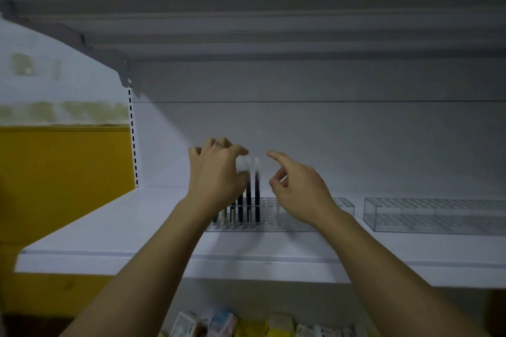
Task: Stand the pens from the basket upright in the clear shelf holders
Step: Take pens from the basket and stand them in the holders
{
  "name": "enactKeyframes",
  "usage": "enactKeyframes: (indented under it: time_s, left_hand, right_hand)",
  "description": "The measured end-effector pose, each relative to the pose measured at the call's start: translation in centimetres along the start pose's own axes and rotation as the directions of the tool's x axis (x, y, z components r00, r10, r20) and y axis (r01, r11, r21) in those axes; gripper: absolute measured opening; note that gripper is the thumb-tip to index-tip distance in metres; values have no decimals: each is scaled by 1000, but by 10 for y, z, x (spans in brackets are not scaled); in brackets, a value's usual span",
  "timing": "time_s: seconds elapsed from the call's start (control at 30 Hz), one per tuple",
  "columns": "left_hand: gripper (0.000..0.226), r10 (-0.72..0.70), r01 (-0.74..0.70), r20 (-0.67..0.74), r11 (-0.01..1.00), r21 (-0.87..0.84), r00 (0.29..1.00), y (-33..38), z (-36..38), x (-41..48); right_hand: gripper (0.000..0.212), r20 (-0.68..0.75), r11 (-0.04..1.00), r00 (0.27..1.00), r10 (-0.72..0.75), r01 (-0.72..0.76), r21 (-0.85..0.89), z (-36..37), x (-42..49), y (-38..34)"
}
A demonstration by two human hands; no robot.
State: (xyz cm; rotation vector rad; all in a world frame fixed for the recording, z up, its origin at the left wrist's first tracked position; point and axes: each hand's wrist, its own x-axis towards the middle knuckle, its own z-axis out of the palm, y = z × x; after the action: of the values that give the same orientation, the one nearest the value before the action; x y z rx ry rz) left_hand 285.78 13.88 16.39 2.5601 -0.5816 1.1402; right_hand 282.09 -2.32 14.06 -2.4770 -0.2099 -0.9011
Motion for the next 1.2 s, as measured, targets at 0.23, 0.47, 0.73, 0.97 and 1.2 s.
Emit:
enactKeyframes:
  time_s: [0.23,0.47,0.73,0.97,1.2]
  left_hand:
    - [45,49,-44,31,990,-136,998,19,-2,-65]
    - [41,133,-115,61,964,-241,989,59,28,-146]
    - [41,164,-79,269,951,-301,949,97,79,-238]
    - [45,174,-5,561,957,-291,809,122,150,-309]
    - [55,146,136,832,957,-255,536,124,217,-392]
  right_hand:
    - [60,-89,998,996,8,-3,60,-17,-62,13]
    - [60,-81,998,995,61,-63,-21,-9,-152,26]
    - [49,39,965,974,222,-213,-155,17,-254,75]
    - [56,287,876,837,467,-392,-282,56,-330,135]
    - [60,488,773,602,632,-531,-348,104,-411,189]
